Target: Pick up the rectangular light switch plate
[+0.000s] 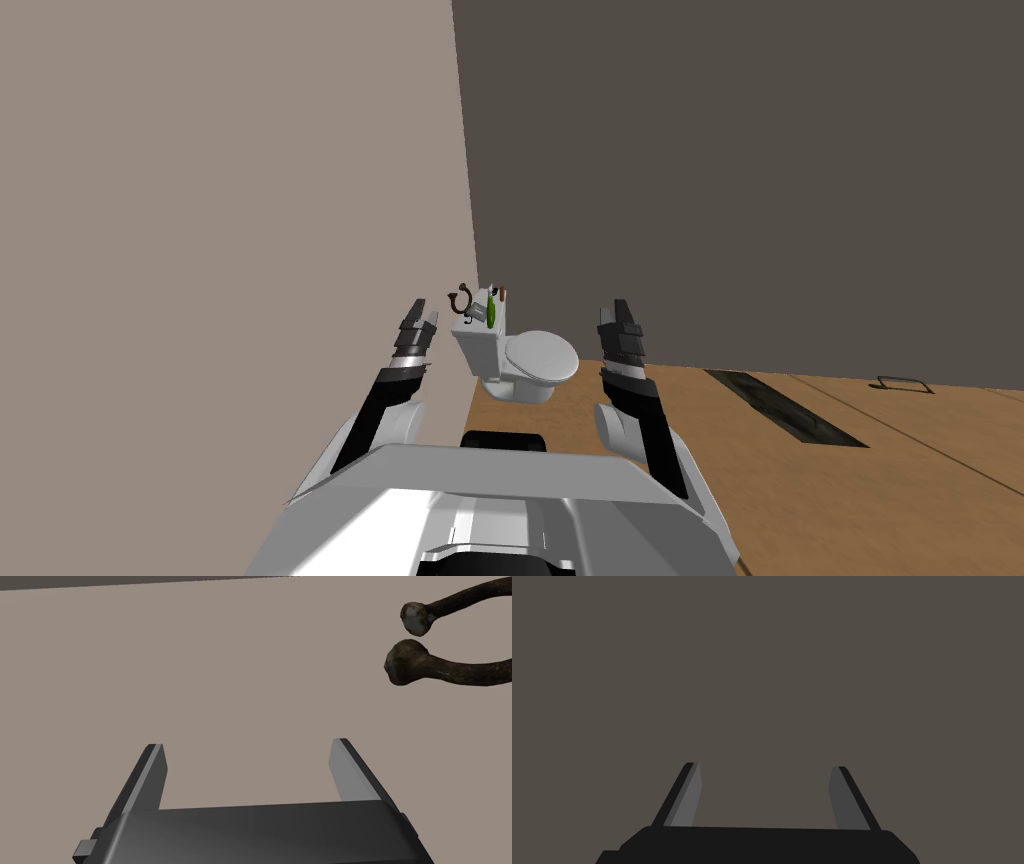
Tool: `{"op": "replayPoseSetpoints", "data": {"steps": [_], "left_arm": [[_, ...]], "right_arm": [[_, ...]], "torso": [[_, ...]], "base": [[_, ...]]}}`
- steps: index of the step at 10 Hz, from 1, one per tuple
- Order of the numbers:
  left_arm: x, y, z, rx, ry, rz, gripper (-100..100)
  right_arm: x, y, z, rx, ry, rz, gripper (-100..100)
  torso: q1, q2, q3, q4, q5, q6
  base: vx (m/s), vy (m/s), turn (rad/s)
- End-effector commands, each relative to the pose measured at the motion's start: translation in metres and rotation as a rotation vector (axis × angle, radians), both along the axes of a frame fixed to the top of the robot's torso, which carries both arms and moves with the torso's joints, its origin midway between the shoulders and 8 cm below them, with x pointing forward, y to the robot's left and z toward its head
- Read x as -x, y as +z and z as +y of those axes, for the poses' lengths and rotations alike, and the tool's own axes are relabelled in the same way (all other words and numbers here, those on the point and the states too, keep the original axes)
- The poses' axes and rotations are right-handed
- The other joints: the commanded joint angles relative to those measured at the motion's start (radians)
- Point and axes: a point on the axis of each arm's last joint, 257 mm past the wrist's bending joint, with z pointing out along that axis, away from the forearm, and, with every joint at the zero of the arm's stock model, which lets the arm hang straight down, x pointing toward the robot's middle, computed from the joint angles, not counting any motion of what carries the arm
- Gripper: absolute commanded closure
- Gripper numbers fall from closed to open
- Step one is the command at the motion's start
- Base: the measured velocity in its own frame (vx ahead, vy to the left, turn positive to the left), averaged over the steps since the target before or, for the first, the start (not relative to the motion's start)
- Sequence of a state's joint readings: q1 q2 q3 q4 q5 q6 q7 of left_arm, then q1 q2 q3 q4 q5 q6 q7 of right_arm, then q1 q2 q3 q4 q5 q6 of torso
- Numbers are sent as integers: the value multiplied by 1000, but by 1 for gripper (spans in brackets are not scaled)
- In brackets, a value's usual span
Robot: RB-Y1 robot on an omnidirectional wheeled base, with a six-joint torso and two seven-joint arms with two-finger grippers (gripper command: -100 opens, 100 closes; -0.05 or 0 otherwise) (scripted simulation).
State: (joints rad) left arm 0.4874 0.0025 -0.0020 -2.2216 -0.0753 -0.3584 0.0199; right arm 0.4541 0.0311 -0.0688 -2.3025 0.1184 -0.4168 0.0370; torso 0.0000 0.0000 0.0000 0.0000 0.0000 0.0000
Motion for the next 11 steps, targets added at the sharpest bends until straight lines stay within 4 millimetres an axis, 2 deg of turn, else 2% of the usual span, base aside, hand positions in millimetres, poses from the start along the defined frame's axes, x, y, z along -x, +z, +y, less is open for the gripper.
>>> {"op": "replayPoseSetpoints", "data": {"steps": [1,3,7,11], "left_arm": [[-3,-6,-2,-55,-10,23,-100],[-7,-13,-2,-105,-12,48,-100],[-25,-57,10,-275,47,177,-100],[-37,-92,25,-396,100,275,-100]], "right_arm": [[0,0,0,0,0,0,0],[0,0,0,0,0,0,0],[0,0,0,0,0,0,0],[0,0,0,0,0,0,0]], "torso": [[0,0,0,0,0,0],[-1,-1,-1,0,0,0],[-3,-6,-3,-1,-1,0],[-5,-6,-3,-1,-1,0]], "base": [[12,-11,-6],[27,-21,-4],[69,-42,-13],[77,-69,-11]]}}
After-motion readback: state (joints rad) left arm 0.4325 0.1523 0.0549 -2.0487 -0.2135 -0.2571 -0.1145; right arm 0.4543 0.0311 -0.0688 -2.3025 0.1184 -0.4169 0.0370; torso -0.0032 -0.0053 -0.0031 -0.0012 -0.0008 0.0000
